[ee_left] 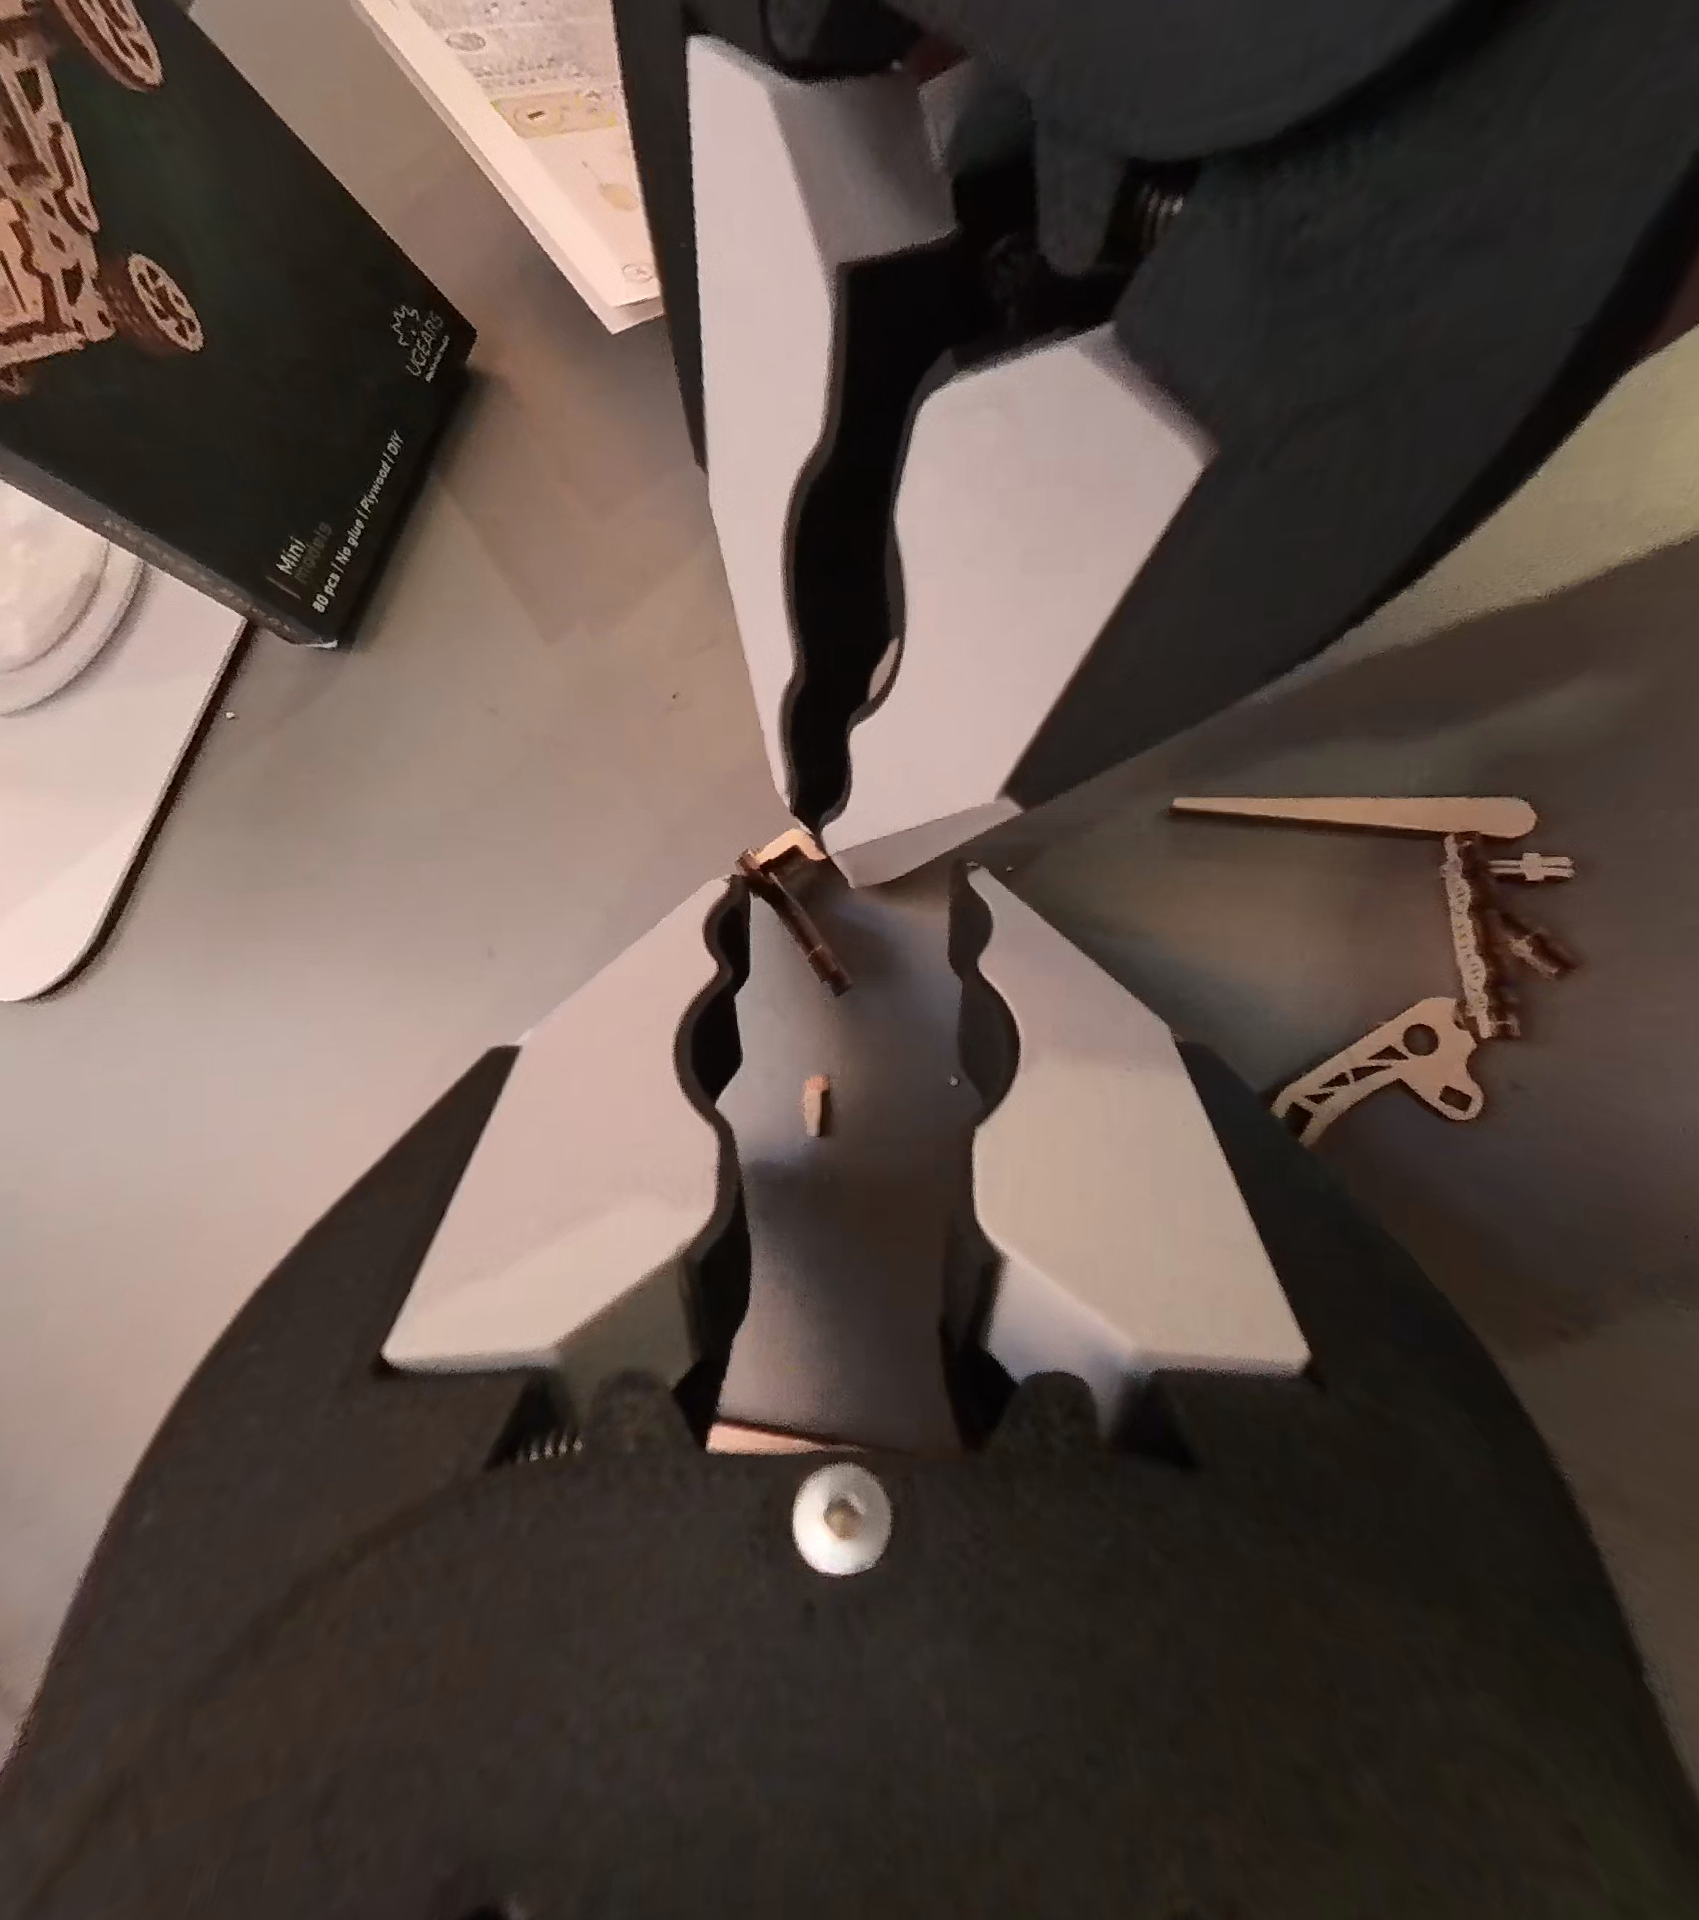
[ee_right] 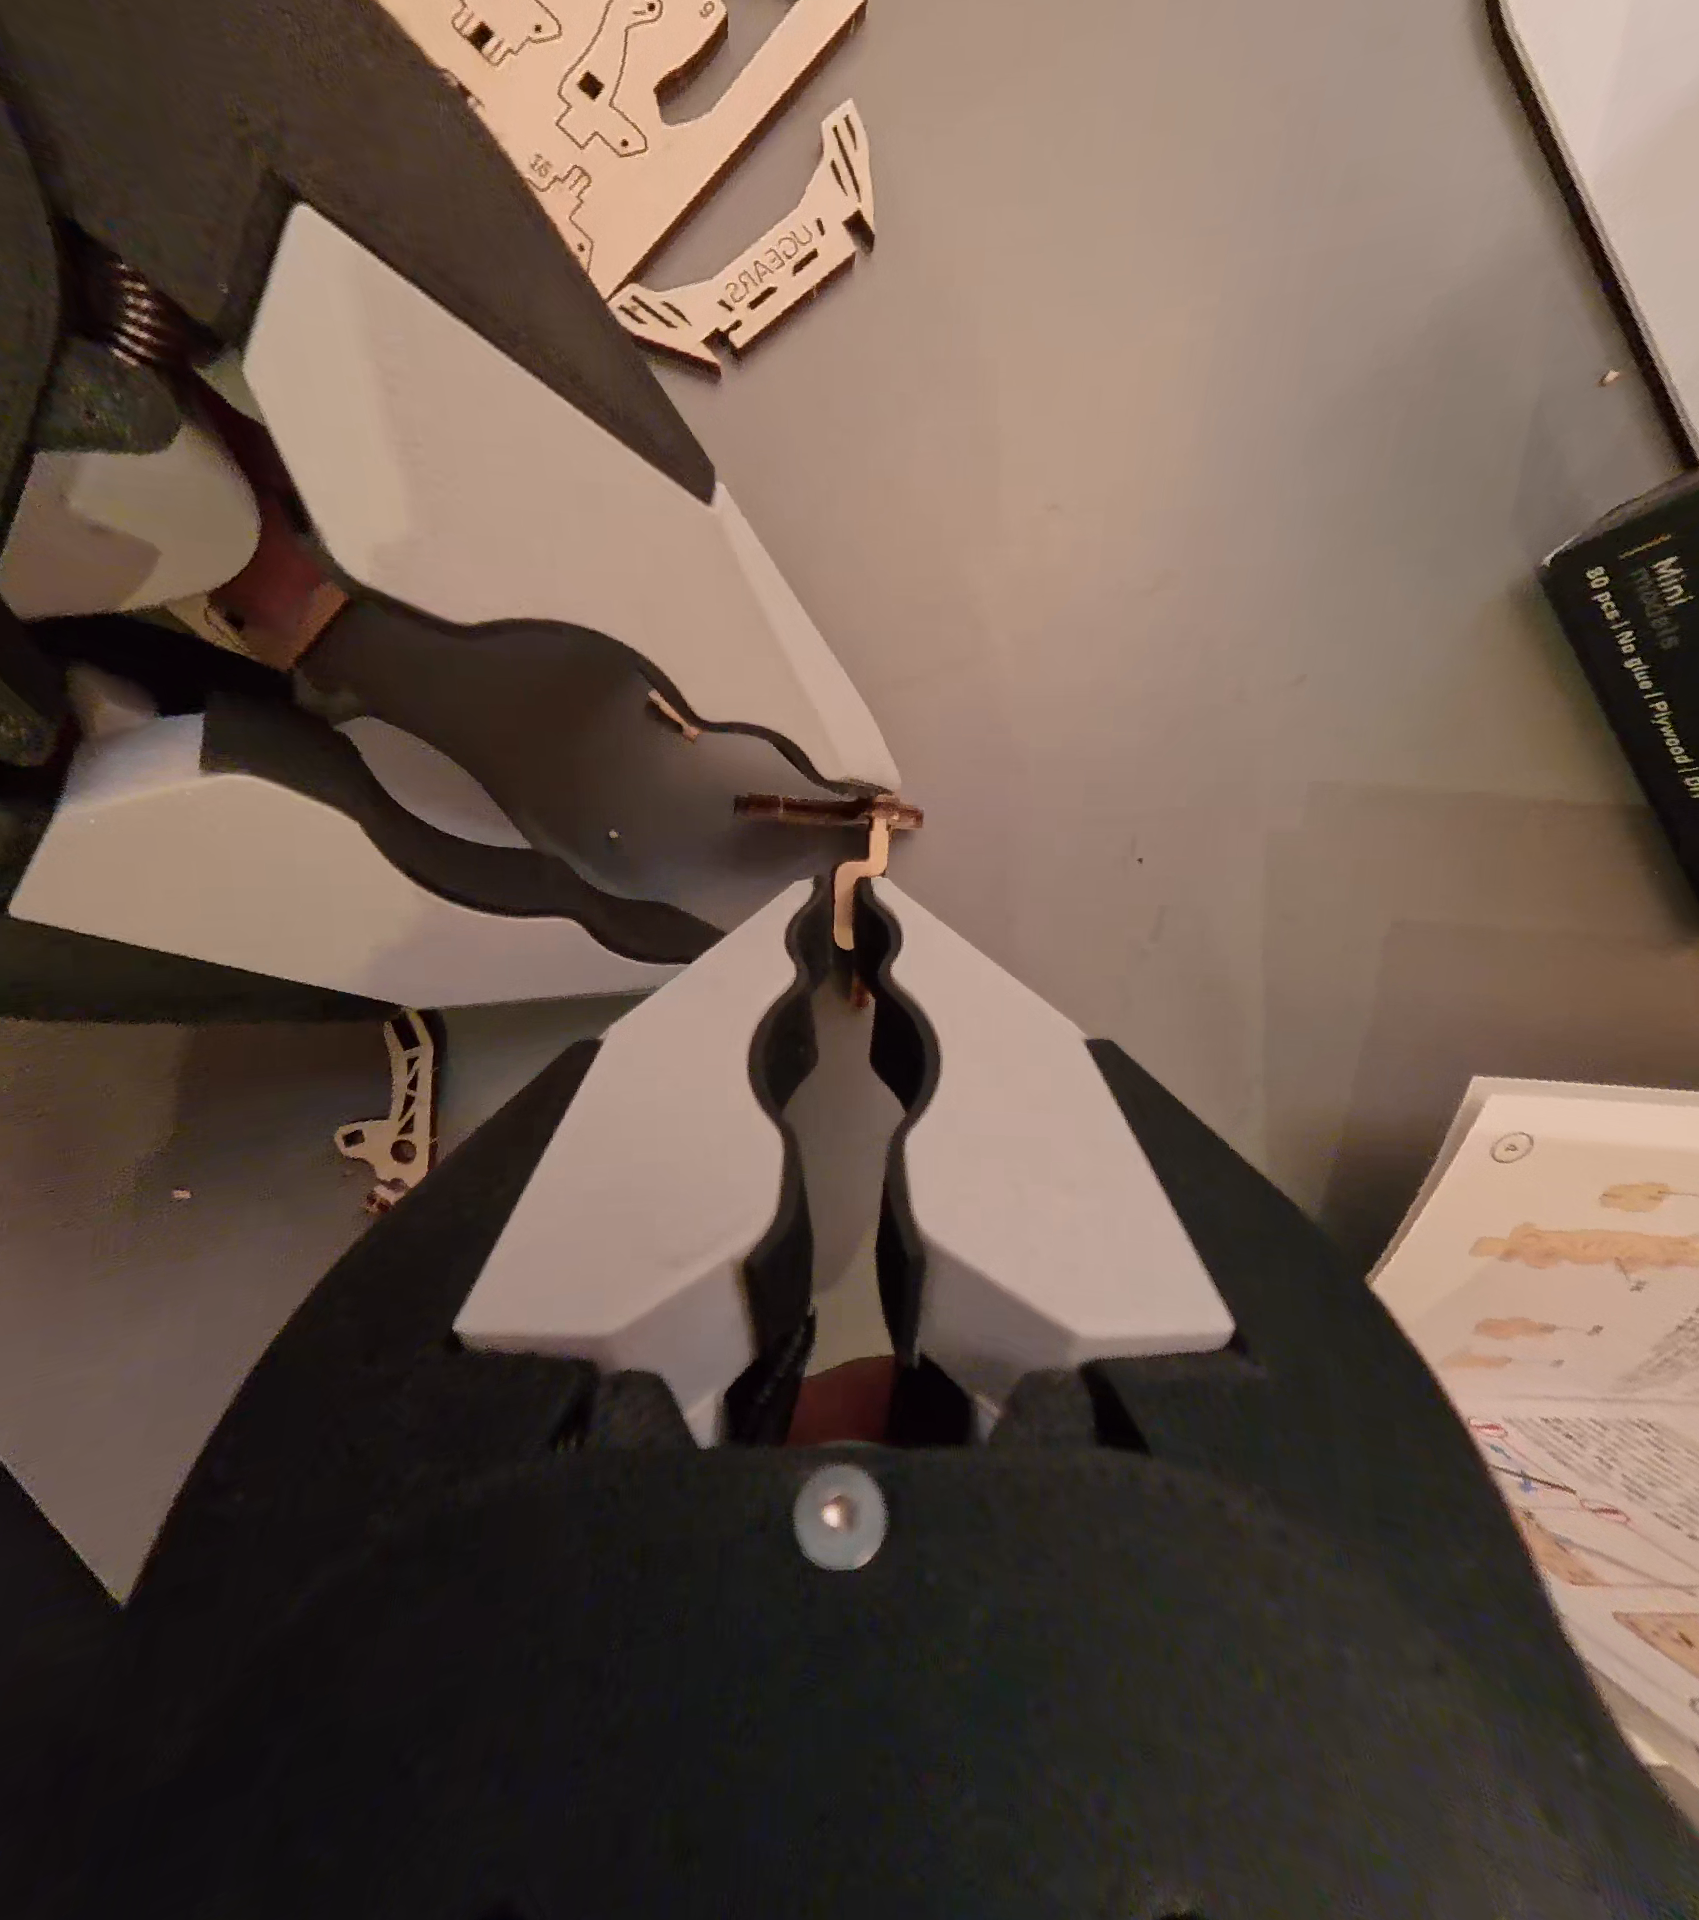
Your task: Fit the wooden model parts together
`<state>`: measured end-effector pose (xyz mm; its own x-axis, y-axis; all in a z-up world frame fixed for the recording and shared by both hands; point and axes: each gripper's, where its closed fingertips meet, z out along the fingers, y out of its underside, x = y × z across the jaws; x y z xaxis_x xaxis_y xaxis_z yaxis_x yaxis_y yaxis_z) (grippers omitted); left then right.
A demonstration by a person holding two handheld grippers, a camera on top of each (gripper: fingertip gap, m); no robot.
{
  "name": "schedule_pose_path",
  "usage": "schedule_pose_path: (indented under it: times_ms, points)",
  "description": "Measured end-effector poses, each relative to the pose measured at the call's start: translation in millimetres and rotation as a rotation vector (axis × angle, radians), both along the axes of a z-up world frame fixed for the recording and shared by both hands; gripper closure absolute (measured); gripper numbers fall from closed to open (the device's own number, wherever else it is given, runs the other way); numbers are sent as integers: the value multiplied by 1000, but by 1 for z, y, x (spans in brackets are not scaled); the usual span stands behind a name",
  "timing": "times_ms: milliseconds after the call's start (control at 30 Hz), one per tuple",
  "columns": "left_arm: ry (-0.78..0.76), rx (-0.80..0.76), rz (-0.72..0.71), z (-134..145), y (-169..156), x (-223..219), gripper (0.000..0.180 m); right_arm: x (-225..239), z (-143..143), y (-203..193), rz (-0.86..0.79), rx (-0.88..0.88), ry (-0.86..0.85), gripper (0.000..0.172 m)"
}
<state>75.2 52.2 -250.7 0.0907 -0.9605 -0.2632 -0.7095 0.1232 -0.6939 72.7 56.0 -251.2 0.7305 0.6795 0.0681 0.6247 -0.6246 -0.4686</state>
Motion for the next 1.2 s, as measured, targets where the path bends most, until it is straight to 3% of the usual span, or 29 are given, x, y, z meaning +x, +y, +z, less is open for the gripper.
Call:
schedule_pose_path:
  times_ms: [700, 1200]
  points:
    - [35, 300, -6, 3, 5, 3, 154, 2, 0, -2, -44, -43, 16, 172]
    - [52, 426, -6, 4, 9, 6, 160, 9, 4, -3, 62, -46, -174, 171]
